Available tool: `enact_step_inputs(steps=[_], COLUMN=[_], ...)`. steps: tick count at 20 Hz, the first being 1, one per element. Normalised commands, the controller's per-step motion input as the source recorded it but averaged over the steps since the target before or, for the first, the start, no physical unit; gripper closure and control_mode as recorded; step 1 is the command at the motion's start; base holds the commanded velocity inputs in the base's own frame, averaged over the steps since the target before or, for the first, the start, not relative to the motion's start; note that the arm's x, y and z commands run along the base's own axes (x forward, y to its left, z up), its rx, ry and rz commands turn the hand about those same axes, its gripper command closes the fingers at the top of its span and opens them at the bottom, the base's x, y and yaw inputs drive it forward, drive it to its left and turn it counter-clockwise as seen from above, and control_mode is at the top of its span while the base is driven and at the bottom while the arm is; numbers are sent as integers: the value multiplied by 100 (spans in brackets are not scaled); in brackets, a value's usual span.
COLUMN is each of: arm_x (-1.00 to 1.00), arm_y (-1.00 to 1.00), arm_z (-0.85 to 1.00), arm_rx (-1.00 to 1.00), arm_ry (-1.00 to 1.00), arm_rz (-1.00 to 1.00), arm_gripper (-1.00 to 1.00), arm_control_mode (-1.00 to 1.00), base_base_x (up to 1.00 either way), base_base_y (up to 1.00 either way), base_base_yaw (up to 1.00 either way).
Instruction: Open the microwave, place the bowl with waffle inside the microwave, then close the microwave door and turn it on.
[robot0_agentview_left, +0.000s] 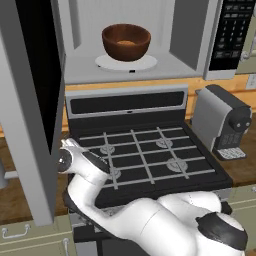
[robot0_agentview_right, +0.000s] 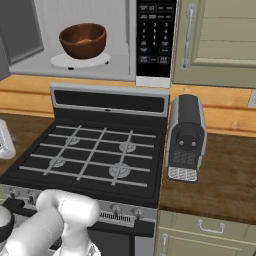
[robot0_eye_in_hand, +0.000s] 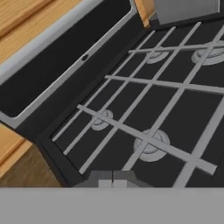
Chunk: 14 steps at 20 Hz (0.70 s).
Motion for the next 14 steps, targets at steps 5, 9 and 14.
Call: enact_step_inputs(steps=[5, 9, 14], arm_x=[-6, -13, -4], arm_y=[38, 63, 52], arm_z=[36, 52, 8], arm_rx=[-38, -38, -54], arm_ry=[-1, 11, 20], arm_rz=[-2, -9, -21], arm_gripper=[100, 100, 100], arm_control_mode=[-100, -100, -100], base_base_x=[0, 0, 0], base_base_y=[0, 0, 0], base_base_yaw=[0, 0, 0])
